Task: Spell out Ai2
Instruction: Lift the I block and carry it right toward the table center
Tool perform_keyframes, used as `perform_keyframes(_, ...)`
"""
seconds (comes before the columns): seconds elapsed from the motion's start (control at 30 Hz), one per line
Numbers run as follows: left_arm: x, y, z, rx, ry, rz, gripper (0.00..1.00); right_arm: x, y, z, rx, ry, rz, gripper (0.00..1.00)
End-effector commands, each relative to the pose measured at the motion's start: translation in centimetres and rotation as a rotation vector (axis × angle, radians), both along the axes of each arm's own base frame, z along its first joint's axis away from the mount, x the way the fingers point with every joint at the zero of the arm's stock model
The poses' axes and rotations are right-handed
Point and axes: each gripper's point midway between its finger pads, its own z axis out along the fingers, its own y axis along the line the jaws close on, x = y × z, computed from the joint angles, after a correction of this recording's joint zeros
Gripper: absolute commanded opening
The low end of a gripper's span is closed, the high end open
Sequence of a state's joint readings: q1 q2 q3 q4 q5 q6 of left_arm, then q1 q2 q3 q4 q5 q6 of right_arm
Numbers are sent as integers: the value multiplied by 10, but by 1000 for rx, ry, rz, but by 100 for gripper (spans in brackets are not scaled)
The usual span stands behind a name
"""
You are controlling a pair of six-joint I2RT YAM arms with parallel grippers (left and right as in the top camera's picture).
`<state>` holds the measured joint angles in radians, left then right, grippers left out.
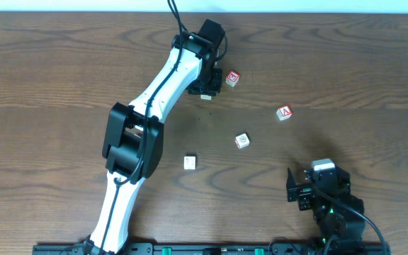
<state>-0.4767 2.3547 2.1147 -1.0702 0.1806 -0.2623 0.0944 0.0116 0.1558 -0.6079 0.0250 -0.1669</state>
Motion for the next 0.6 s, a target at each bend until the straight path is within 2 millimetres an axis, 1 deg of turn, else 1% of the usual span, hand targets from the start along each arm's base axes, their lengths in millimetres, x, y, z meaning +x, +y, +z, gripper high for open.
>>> perform_keyframes(0.0,-3,-2,-3,-8,23,28,6,0,-2,0,-9,-6,-2,99)
perform_keyframes(0.07,-9,-7,-6,-24,51,24,6,0,-2,0,-9,-6,-2,99)
perform_keyframes(0.27,-21,-14,-7,-19,88,39,6,0,-2,0,-9,-6,-2,99)
perform_keyframes(0.43,-28,-11,-9,-5,115,60,6,0,-2,0,-9,-6,-2,99)
perform_keyframes(0.57,-36,-10,-19,-4,152,66,6,0,-2,0,-9,-6,-2,99)
